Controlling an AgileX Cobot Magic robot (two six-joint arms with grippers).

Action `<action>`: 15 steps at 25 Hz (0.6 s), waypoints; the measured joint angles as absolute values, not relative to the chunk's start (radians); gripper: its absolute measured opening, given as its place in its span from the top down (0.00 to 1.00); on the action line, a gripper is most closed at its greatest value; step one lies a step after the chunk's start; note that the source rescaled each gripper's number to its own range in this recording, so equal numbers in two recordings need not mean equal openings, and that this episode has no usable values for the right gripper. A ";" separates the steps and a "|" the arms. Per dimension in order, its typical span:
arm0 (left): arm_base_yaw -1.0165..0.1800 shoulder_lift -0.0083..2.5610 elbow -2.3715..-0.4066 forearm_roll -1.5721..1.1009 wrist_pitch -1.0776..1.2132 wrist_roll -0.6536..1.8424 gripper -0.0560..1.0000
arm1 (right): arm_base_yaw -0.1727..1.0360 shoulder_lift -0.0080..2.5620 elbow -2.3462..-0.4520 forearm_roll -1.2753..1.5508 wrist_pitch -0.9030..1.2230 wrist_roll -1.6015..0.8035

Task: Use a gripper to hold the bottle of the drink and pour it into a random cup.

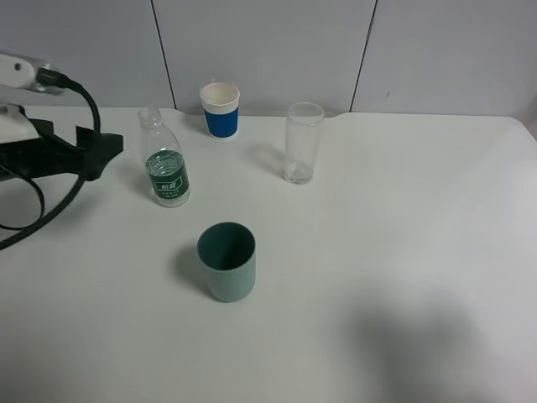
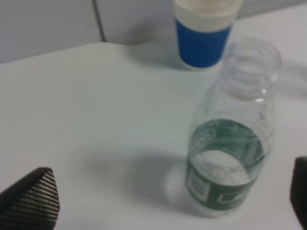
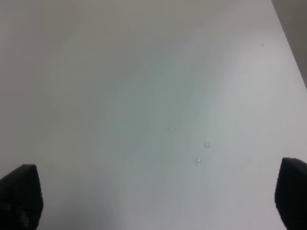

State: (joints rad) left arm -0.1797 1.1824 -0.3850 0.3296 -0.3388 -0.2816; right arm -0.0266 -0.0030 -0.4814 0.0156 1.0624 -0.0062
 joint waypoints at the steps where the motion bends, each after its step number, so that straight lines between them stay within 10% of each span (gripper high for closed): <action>1: -0.180 1.139 -0.385 0.322 -0.297 -0.282 0.04 | -0.027 -0.003 -0.481 0.016 1.062 -0.006; 15: -0.180 0.790 -0.757 0.296 0.604 -0.216 0.04 | -0.027 -0.003 -0.481 0.016 1.062 -0.006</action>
State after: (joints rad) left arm -0.1797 0.7902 -0.7567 0.2964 0.6042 -0.2155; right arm -0.0266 -0.0030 -0.4814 0.0156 1.0624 -0.0062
